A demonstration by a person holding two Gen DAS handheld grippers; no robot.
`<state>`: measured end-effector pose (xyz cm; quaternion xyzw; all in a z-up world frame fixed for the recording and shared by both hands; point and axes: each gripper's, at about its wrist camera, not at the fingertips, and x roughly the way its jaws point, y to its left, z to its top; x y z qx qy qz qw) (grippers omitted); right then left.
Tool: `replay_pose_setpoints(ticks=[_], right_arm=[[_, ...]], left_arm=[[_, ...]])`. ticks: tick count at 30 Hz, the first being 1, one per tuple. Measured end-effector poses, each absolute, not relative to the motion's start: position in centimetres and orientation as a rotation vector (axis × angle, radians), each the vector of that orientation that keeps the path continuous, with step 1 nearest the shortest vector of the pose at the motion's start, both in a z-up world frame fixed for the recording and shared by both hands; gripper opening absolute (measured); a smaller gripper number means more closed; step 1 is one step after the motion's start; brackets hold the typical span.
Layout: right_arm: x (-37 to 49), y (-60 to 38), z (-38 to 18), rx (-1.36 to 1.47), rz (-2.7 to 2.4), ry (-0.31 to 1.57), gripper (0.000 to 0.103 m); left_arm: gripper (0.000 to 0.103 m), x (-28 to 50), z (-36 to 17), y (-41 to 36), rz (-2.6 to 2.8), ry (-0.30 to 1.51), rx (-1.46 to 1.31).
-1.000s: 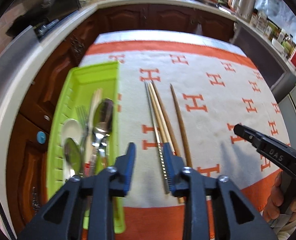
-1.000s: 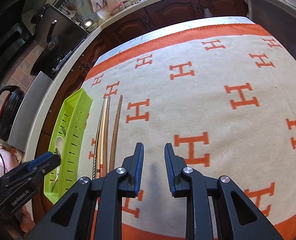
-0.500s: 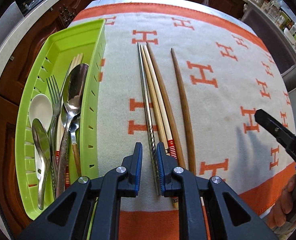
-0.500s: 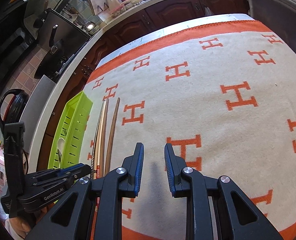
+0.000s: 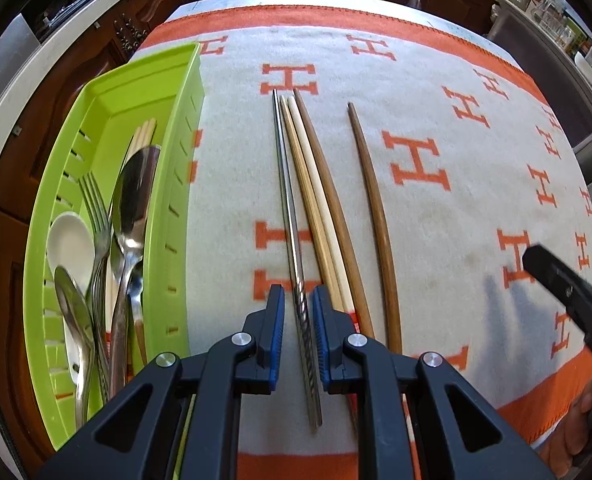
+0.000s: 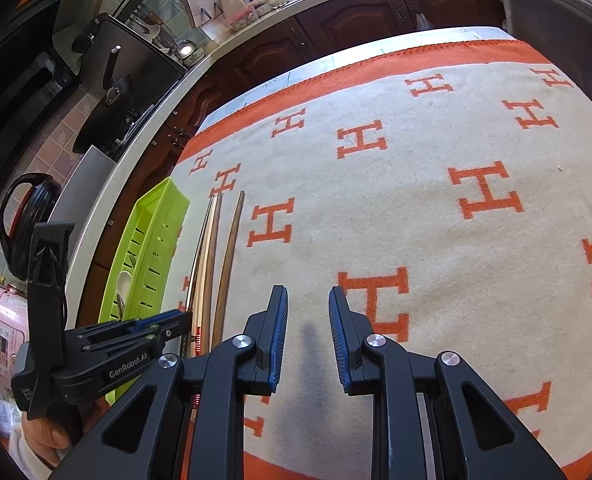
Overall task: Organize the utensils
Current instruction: 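Grasp a steel chopstick with the left tool and lift it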
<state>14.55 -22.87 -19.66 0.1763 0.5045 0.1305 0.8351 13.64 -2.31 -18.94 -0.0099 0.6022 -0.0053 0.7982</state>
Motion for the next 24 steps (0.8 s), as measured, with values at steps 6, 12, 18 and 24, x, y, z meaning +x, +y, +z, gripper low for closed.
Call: replay_pose_setpoints(ticks=[6, 12, 18, 24], right_arm=[[14.7, -22.6, -20.0, 0.369, 0.280, 1.080, 0.022], [14.8, -21.9, -19.9, 0.347, 0.294, 1.092, 0.021], [15.0, -19.8, -19.8, 0.313, 0.336, 1.115, 0.022], [15.3, -16.3, -20.1, 0.267, 0.383, 1.155, 0.021]], left_arm=[[0.004, 14.6, -19.0, -1.5, -0.051, 1.300, -0.096], [0.003, 13.3, -17.5, -0.3, -0.044, 1.249, -0.135], [0.003, 11.5, -12.1, 1.6, -0.042, 1.123, -0.153], [0.003, 9.7, -8.0, 5.1, 0.033, 0.995, -0.153]])
